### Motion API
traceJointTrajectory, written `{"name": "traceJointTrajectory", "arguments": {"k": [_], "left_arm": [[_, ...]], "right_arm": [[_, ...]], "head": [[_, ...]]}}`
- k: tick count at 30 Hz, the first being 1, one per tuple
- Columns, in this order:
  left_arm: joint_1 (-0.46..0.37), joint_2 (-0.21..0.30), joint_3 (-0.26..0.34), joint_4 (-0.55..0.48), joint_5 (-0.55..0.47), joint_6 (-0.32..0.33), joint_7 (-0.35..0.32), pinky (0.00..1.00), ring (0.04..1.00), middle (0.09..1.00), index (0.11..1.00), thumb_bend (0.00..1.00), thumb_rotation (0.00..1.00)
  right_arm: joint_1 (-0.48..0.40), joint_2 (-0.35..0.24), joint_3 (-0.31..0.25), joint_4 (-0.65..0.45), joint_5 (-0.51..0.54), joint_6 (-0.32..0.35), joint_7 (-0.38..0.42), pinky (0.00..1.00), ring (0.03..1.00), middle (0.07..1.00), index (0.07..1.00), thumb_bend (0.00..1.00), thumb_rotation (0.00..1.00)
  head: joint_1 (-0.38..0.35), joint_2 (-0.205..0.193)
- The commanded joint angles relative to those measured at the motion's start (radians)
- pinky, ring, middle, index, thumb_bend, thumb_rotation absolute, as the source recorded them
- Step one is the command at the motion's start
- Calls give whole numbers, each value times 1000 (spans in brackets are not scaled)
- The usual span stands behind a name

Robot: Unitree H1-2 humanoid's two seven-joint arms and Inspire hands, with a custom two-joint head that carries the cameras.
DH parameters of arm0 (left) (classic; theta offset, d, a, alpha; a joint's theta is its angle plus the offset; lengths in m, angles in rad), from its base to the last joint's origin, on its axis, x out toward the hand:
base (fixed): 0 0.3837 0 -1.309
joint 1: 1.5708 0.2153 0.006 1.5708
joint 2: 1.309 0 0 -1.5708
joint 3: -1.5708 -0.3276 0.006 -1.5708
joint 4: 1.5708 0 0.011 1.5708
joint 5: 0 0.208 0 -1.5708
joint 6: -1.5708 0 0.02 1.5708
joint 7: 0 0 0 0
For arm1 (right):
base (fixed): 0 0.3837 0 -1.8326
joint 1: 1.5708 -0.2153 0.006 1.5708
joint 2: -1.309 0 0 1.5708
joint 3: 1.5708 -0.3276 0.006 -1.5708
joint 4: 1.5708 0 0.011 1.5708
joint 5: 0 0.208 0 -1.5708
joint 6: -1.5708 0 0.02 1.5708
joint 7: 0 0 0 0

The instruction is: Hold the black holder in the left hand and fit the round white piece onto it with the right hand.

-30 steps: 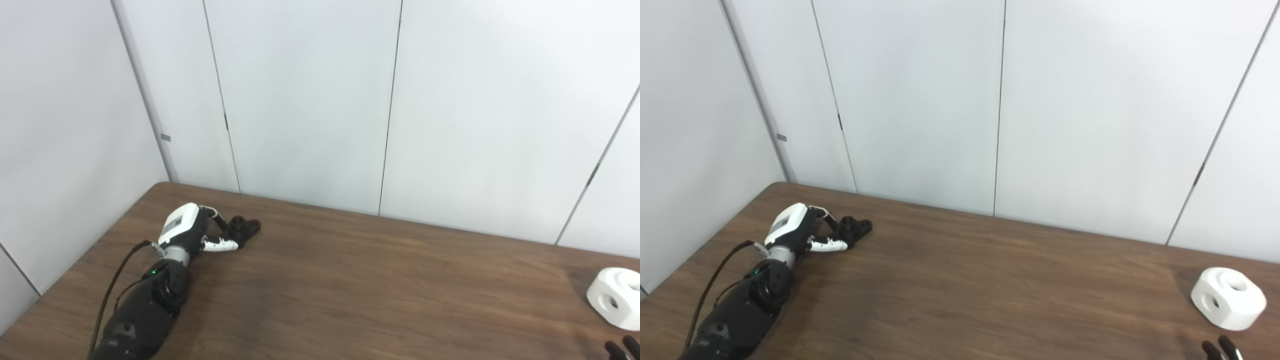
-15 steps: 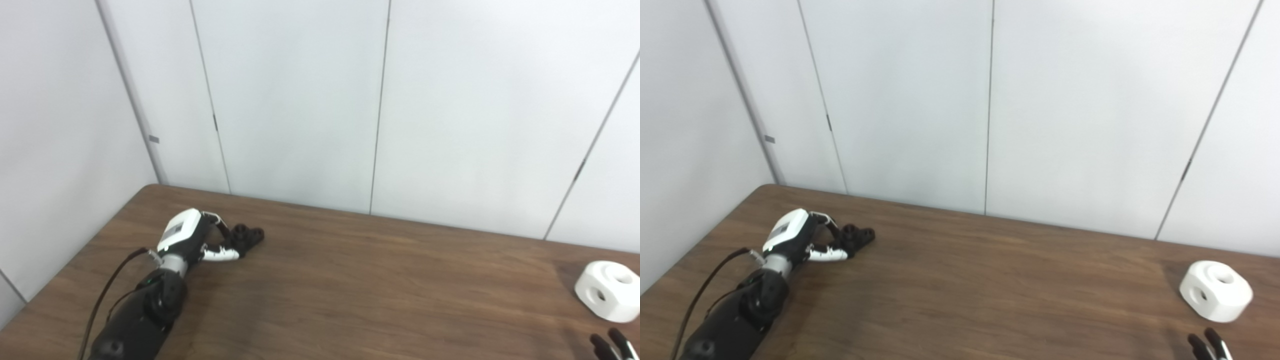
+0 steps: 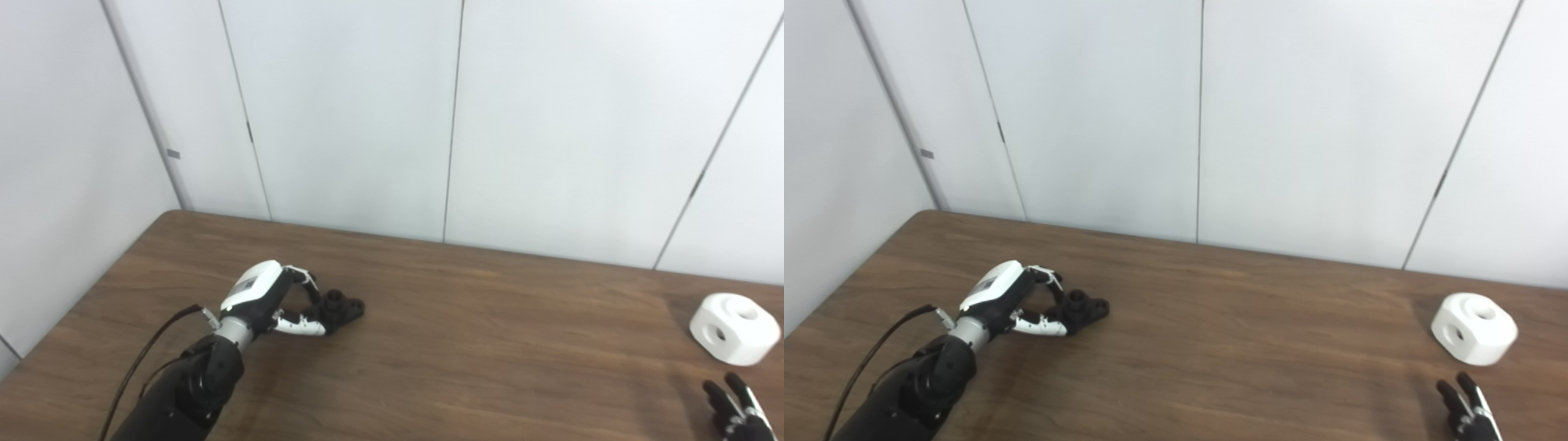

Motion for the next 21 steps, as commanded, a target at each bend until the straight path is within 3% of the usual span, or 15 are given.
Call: {"name": "traceJointTrajectory", "arguments": {"k": [1,8,21], "left_arm": [[-9,19,-5,-67,27,-27,-5,967,901,804,485,520,50],[52,0,-45,-178,41,-99,-39,987,899,805,484,522,52],[163,-73,-146,-307,119,-180,-104,982,902,805,484,522,59]], "right_arm": [[15,16,18,-13,-9,9,4,1000,966,915,953,611,923],[9,26,35,-24,-29,3,-6,1000,945,908,950,586,929],[2,63,81,-98,-102,83,-54,1000,942,906,949,614,957]], "head": [[-8,6],[-75,48],[-175,124]]}}
